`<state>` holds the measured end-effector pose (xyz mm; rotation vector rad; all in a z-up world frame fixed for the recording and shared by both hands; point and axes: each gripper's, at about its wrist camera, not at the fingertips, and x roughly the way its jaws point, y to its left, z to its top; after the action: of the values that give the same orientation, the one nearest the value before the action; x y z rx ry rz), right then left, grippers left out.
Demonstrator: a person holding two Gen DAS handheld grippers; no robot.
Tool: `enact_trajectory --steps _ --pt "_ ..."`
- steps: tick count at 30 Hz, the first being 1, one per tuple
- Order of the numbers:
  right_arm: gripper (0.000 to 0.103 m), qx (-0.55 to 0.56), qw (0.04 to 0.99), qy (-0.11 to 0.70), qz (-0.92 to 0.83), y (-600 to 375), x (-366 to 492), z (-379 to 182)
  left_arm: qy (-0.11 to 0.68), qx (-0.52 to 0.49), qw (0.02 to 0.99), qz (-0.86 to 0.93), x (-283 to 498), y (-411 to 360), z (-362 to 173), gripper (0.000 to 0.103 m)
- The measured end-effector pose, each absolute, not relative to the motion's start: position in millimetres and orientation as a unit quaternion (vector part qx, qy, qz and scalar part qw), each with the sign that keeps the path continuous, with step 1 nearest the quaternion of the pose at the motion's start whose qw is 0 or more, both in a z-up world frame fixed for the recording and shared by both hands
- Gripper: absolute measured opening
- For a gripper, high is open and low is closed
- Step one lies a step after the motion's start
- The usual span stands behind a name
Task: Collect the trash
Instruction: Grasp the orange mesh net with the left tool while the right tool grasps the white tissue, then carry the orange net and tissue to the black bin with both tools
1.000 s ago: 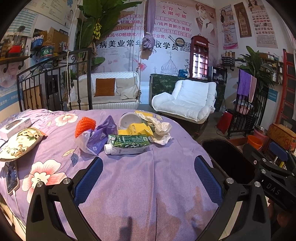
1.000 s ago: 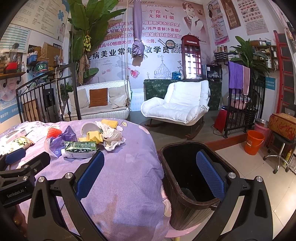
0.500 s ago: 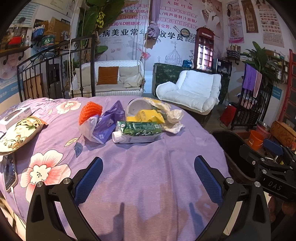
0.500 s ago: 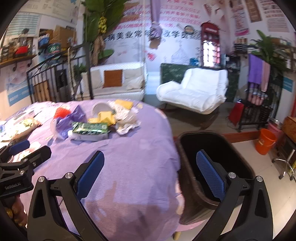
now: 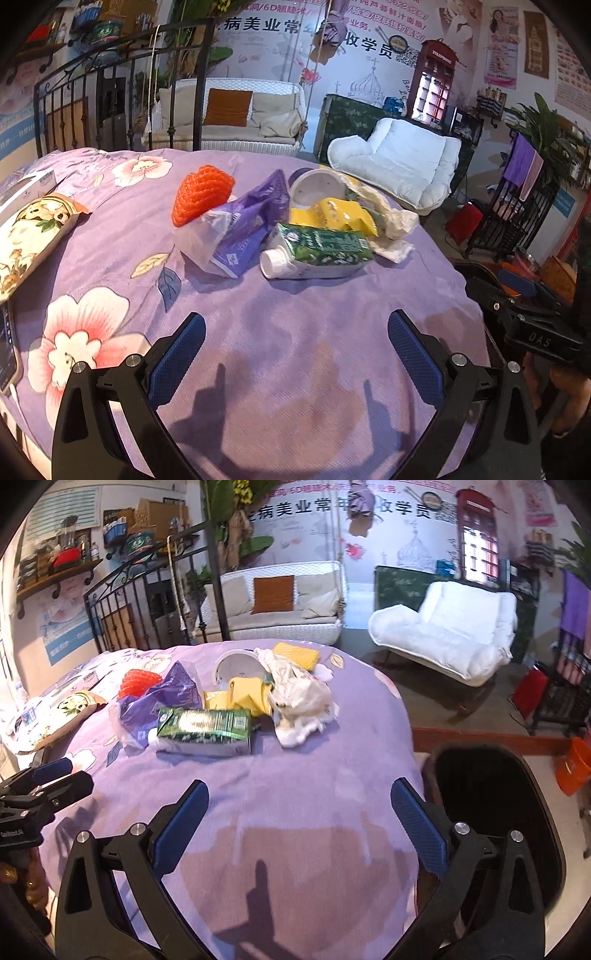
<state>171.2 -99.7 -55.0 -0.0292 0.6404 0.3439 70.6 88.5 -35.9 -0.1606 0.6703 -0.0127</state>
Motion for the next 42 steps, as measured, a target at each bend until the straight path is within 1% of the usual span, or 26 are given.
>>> enact_trajectory --steps 2,4,9,12,13,15,16,17,20,22,23,24,25,26,27,28,29,30,31,34,42 --pt "0.087 -0.019 0.930 0.316 0.184 -90.2 192.4 -53.9 0.331 -0.075 0.941 -0.001 79.9 96.0 -34.6 0.098" --pt "0.083 -0.030 0.929 0.316 0.190 -82.1 211.6 -54.0 0.333 -0.075 0.940 0.002 89.9 106.2 -32.3 0.098" --pt "0.080 -0.070 0.927 0.317 0.191 -62.6 252.8 -59.2 0.334 -0.078 0.939 0.018 113.4 132.9 -23.6 0.098" --pt "0.079 -0.095 0.924 0.319 0.189 -54.4 271.3 -64.3 0.338 -0.101 0.936 0.022 130.6 152.3 -20.7 0.098" --pt "0.076 -0.104 0.923 0.320 0.186 -51.8 277.8 -66.2 0.341 -0.109 0.934 0.023 137.4 158.2 -19.9 0.098" --pt "0.070 -0.108 0.921 0.323 0.188 -50.3 284.1 -69.6 0.346 -0.121 0.930 0.025 151.1 168.6 -19.4 0.098" --pt "0.063 -0.113 0.920 0.325 0.190 -48.3 288.2 -70.7 0.347 -0.125 0.929 0.024 157.6 172.8 -19.1 0.098" --pt "0.055 -0.119 0.919 0.325 0.189 -46.8 291.2 -72.2 0.350 -0.130 0.927 0.027 165.9 178.8 -20.2 0.098" --pt "0.043 -0.119 0.918 0.327 0.192 -46.5 295.0 -74.2 0.364 -0.156 0.918 0.030 185.8 193.9 -25.5 0.098" --pt "0.038 -0.118 0.918 0.327 0.194 -47.2 294.8 -74.5 0.374 -0.164 0.912 0.030 195.3 199.4 -31.1 0.097" --pt "0.035 -0.117 0.918 0.326 0.195 -48.0 294.3 -74.2 0.380 -0.164 0.910 0.034 200.6 201.6 -33.6 0.094" --pt "0.033 -0.114 0.918 0.326 0.195 -49.3 292.7 -73.9 0.384 -0.164 0.908 0.036 203.8 202.9 -35.3 0.083" --pt "0.016 -0.110 0.918 0.326 0.199 -50.8 292.2 -73.1 0.386 -0.166 0.907 0.036 205.5 203.8 -36.4 0.074" --pt "0.008 -0.105 0.916 0.329 0.203 -51.9 291.4 -73.4 0.388 -0.170 0.905 0.034 207.0 205.9 -36.7 0.069" --pt "0.008 -0.097 0.916 0.331 0.206 -54.1 290.4 -72.8 0.388 -0.176 0.904 0.033 205.9 206.6 -37.0 0.060" --pt "0.008 -0.092 0.916 0.331 0.205 -56.1 290.0 -72.0 0.387 -0.180 0.904 0.032 205.4 206.7 -37.0 0.053" --pt "0.006 -0.090 0.917 0.331 0.204 -56.5 289.5 -71.6 0.388 -0.183 0.903 0.030 203.0 206.4 -37.0 0.051" --pt "0.005 -0.087 0.917 0.331 0.205 -57.5 288.5 -71.0 0.387 -0.183 0.903 0.030 200.7 205.6 -37.2 0.044" --pt "0.004 -0.084 0.917 0.330 0.205 -58.4 287.3 -69.9 0.385 -0.180 0.905 0.031 197.1 204.0 -36.1 0.039" --pt "0.003 -0.077 0.921 0.321 0.206 -61.6 280.0 -65.2 0.368 -0.169 0.913 0.041 187.3 202.0 -28.2 0.032" --pt "0.003 -0.058 0.933 0.288 0.208 -74.5 250.9 -39.3 0.287 -0.165 0.941 0.066 142.6 206.0 13.7 0.028"
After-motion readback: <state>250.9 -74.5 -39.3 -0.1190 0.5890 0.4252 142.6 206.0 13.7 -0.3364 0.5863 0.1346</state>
